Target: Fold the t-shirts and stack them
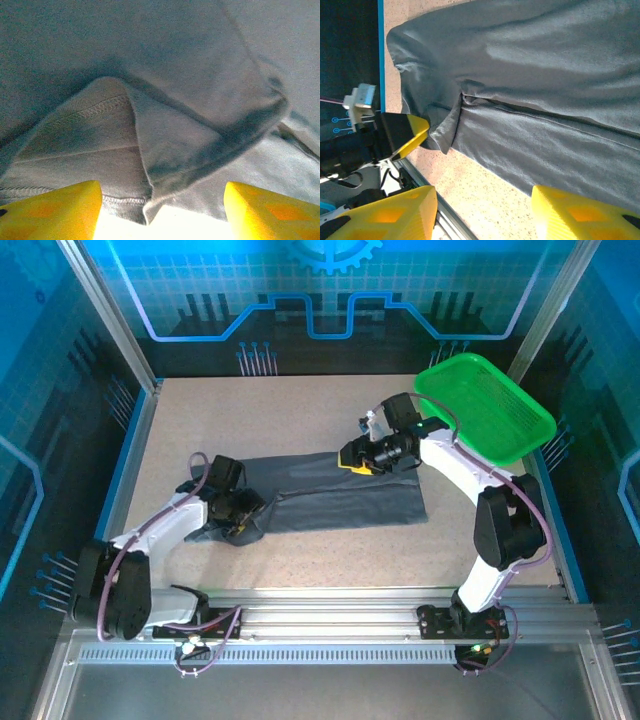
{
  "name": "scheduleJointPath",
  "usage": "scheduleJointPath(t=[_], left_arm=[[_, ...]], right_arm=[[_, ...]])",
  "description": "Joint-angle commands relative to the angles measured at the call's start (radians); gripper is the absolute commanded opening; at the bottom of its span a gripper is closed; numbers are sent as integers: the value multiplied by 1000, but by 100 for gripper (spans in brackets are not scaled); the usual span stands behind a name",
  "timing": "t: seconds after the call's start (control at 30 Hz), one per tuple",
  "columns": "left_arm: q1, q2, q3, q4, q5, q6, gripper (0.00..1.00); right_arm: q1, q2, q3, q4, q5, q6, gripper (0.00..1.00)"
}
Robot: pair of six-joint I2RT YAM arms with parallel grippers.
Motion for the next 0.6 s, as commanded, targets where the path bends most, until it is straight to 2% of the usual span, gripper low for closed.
scheduleJointPath(t=[0.0, 0.07, 0.27, 0.57], left_arm=[[-5, 44, -12, 114, 53, -128, 62], [-6, 49, -15, 142, 55, -145, 57], [-30, 55, -20, 218, 96, -209, 31], [-147, 43, -34, 158, 120, -298, 27]], right_arm=[[13, -26, 4, 4, -22, 4, 53], [13, -34, 0, 1, -20, 2, 53], [13, -54, -33, 7, -17, 1, 53], [8, -53, -41, 17, -18, 4, 53]])
